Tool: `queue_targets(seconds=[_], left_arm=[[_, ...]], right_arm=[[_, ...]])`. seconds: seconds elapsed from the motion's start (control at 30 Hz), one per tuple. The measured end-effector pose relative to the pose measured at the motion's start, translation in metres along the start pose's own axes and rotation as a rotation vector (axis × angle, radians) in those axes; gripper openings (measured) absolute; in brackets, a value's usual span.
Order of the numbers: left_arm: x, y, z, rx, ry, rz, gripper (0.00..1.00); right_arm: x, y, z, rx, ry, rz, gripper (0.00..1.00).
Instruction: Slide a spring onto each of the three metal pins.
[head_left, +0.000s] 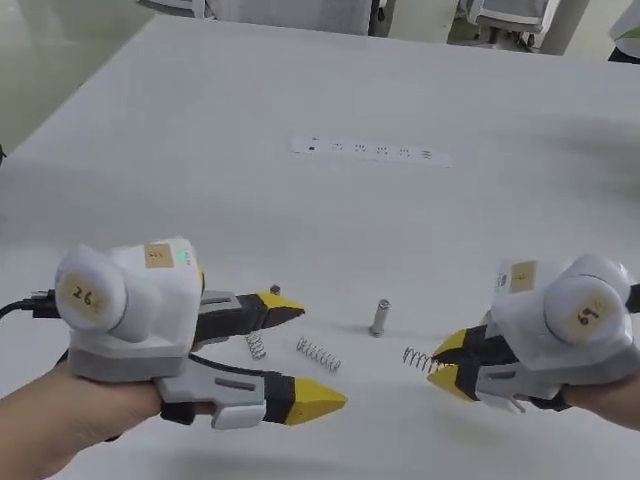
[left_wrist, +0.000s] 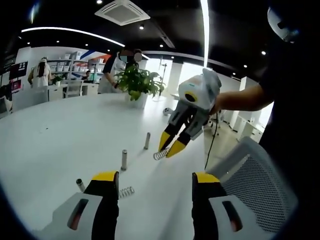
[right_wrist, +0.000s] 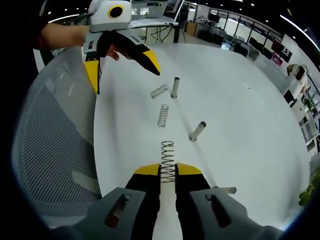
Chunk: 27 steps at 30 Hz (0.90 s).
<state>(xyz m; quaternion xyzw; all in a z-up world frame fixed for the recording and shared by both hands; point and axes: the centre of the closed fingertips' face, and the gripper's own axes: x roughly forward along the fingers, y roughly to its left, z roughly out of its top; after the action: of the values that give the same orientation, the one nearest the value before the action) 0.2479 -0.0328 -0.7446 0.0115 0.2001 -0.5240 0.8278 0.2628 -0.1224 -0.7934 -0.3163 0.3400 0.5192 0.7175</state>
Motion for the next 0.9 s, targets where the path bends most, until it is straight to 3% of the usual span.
queue_targets(seconds=[0.2, 0.47, 0.9], left_arm=[[0.010, -0.002, -0.005, 0.009, 0.016, -0.023, 0.50], [0.017, -0.002, -0.004, 0.017, 0.007, -0.032, 0.46], [0.033, -0.012, -0.007, 0.039, 0.022, -0.063, 0.42]], right_arm=[[0.000, 0.004, 0.002, -0.039, 0.002, 0.011, 0.08], [-0.001, 0.010, 0.004, -0.081, 0.002, 0.026, 0.08], [-0.001, 0.019, 0.017, -0.132, -0.036, 0.055, 0.08]])
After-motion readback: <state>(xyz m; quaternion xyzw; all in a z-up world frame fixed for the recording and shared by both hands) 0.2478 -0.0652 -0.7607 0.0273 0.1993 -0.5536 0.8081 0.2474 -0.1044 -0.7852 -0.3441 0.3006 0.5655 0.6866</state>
